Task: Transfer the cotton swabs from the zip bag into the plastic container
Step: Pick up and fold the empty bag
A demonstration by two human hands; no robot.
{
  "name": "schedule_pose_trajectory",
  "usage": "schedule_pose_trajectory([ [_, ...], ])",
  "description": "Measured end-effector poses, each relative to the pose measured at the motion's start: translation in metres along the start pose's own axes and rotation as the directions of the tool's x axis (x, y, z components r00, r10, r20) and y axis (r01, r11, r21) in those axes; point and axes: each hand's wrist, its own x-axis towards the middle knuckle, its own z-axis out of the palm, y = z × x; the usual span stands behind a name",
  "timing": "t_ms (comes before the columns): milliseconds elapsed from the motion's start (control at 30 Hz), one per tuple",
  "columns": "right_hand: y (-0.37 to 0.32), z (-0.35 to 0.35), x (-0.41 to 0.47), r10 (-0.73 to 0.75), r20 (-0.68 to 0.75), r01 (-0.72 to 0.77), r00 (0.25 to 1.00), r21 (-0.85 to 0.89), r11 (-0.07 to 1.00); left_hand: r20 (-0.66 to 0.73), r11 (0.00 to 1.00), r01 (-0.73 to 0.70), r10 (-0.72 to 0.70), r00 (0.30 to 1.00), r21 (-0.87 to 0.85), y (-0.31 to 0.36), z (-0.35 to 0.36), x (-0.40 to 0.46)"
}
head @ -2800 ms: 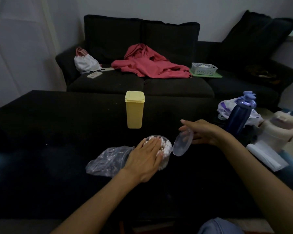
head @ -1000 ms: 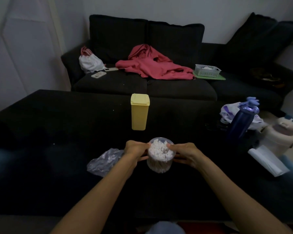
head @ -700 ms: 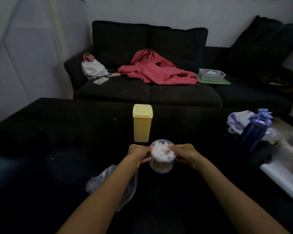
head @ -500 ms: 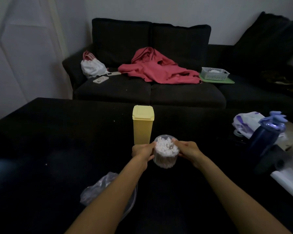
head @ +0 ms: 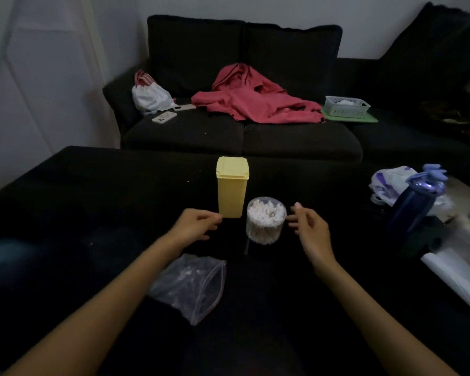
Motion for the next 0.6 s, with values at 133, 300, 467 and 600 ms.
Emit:
schedule_pose_trajectory([
  [133,-0.018,0.009,-0.068,-0.113,0.529,0.208,0.841,-0.124,0.970,0.203,0.890,-0.145,0.060,0.977,0.431,-0.018,-0.055,-0.041],
  [300,-0.010,0.051,-0.095,0.041,0.847,0.672,0.530,-0.449,0.588,0.392,0.569,-0.289,-0.066,0.917,0.770,-0.052,-0.055,-0.049],
  [467,0.008,0.076,-0.109,-0.030,0.809,0.745,0.588,-0.526,0.409,0.274,0.443,-0.267,0.049,0.960,0.856,-0.088,-0.048,-0.062],
  [600,0.013,0.085,-0.119,-0.152,0.737,0.706,0.658,-0.535,0.464,0.073,0.507,-0.116,0.104,0.992,0.854,-0.092,-0.041,-0.066],
])
